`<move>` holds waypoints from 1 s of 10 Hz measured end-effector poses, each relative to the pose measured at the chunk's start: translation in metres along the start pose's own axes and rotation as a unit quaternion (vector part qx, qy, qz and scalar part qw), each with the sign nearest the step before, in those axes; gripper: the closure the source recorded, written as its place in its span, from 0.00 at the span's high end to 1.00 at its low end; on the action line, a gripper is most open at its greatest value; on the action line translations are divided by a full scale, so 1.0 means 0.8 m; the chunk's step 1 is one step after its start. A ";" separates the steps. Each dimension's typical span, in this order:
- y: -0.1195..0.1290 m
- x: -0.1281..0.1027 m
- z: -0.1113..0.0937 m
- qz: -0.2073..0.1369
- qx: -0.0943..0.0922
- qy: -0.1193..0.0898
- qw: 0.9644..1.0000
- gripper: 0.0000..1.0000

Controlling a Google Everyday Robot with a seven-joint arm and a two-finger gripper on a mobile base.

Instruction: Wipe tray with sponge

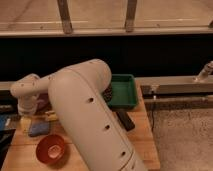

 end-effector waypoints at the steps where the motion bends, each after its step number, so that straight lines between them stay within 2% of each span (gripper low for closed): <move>1: 0.003 0.012 0.001 0.013 -0.002 0.005 1.000 0.75; 3: 0.010 0.039 0.002 0.042 -0.003 0.011 0.999 0.75; 5: 0.019 0.054 0.012 0.060 -0.011 0.013 0.998 0.75; 10: 0.025 0.058 0.043 0.072 -0.034 0.018 0.997 0.75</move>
